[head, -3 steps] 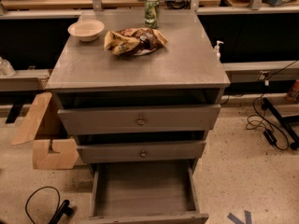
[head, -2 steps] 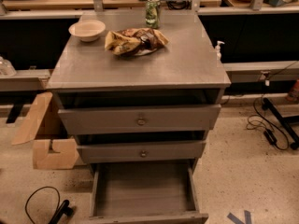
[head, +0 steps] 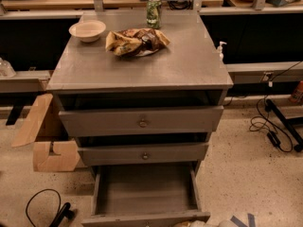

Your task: Close bottom drawer

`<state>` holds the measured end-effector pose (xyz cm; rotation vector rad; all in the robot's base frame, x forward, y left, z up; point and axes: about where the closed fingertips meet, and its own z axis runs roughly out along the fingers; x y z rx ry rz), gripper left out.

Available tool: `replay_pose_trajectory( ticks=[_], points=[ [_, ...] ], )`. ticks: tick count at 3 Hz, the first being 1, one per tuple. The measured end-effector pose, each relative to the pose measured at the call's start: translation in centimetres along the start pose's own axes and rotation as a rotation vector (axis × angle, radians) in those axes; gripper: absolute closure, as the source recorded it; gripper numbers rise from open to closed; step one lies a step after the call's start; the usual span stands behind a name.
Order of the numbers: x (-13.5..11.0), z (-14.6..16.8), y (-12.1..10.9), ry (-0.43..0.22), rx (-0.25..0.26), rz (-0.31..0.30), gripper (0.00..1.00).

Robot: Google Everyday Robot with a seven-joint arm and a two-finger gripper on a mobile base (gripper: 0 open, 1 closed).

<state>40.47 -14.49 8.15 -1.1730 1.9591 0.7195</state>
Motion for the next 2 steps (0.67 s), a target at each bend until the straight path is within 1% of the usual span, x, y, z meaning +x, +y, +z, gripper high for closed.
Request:
replay_pose_trajectory(
  ticks=[1,2],
  points=[
    [-1.33,0.6,-1.28,-0.025,0.006,-0.026,1.0],
    [-1.72,0.83,-1.66,-0.031,0.006,-0.031,1.0]
  ],
)
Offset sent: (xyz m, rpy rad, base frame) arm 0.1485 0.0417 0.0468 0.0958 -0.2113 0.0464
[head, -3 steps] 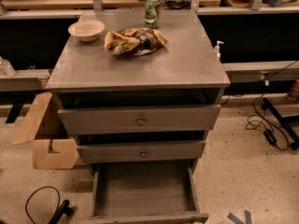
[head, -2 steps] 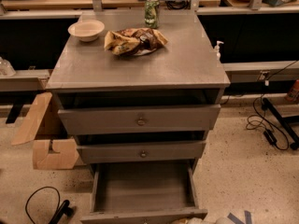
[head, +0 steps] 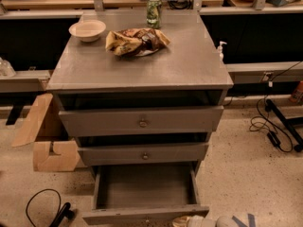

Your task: Close bottom drawer

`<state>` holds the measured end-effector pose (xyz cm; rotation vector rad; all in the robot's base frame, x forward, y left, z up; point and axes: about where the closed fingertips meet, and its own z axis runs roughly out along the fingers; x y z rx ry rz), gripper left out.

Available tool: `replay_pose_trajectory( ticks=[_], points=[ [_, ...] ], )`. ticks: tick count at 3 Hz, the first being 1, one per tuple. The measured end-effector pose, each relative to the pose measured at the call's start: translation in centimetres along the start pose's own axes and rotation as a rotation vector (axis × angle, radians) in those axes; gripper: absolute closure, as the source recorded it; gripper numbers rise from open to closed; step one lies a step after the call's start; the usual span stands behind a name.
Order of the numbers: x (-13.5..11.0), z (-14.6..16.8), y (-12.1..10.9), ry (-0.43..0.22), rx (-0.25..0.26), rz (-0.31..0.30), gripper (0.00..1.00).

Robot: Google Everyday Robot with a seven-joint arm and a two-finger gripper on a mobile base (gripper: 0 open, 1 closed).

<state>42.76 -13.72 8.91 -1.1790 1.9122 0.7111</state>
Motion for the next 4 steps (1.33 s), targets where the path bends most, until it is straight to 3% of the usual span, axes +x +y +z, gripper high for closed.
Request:
replay_pose_trajectory(
  ticks=[1,2,3,4],
  points=[
    [-1.7,1.1,-1.6,-0.029,0.001,-0.026,1.0],
    [-1.7,1.1,-1.6,-0.029,0.001,-0.026,1.0],
    [-4.4,2.5,-4.1,-0.07,0.002,-0.065,1.0],
    [-4.3,2.4,-3.8,-0.071,0.002,-0.066,1.0]
  ],
)
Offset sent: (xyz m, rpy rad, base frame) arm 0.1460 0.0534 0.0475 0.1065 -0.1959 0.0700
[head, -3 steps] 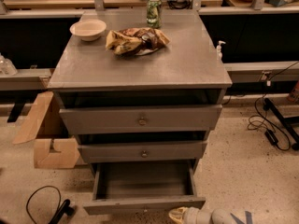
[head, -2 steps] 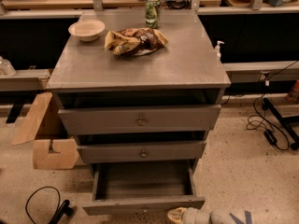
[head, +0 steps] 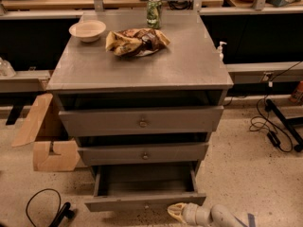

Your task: Close bottom drawer

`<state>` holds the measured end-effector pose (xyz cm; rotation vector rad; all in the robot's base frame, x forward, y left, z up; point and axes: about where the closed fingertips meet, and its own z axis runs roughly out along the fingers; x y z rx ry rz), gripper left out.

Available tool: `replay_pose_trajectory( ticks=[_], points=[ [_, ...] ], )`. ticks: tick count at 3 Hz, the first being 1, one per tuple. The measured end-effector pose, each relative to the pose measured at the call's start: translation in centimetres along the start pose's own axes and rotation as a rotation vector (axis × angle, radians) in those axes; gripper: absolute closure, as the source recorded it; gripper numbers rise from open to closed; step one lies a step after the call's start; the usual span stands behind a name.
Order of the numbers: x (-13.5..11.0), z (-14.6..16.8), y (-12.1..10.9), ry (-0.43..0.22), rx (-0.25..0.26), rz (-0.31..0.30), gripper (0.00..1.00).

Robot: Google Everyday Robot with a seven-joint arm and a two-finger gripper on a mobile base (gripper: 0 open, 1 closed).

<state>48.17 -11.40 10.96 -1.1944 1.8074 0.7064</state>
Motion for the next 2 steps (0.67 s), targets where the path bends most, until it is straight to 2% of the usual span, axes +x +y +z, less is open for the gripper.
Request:
replay_pose_trajectory(
  ticks=[1,2],
  points=[
    [-2.28,1.29,-2.5,-0.039,0.002,-0.036,1.0],
    [-2.34,1.25,-2.34,-0.042,0.002,-0.038,1.0]
  ],
)
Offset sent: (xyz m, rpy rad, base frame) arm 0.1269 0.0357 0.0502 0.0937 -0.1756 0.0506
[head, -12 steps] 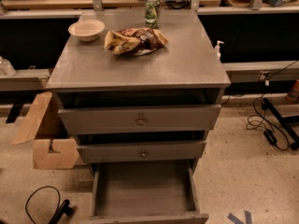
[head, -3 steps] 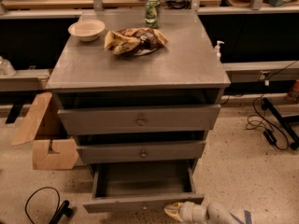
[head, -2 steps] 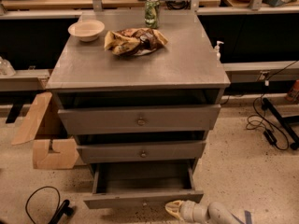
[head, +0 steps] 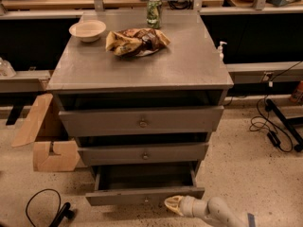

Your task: Close bottom drawer

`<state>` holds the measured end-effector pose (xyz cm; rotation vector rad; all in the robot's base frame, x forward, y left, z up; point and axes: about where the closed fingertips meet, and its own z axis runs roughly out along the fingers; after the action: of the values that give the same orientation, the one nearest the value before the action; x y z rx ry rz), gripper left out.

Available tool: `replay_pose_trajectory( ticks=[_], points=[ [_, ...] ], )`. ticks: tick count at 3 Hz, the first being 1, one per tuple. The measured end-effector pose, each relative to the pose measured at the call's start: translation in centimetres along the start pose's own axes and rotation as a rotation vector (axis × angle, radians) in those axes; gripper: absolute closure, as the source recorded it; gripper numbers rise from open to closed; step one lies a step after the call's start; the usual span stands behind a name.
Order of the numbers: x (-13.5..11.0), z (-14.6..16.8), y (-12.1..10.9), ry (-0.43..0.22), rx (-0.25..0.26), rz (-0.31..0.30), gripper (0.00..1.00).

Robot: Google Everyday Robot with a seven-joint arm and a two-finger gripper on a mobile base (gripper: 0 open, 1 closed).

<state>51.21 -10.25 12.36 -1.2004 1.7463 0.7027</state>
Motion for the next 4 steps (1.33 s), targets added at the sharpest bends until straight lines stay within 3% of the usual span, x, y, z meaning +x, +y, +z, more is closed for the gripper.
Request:
replay_pose_trajectory(
  ticks=[2,4],
  points=[
    [-2.6,2.1,-3.9,-0.057,-0.003,-0.052,1.0],
    [-2.3,2.9,-4.8,-0.06,-0.011,-0.052,1.0]
  ],
)
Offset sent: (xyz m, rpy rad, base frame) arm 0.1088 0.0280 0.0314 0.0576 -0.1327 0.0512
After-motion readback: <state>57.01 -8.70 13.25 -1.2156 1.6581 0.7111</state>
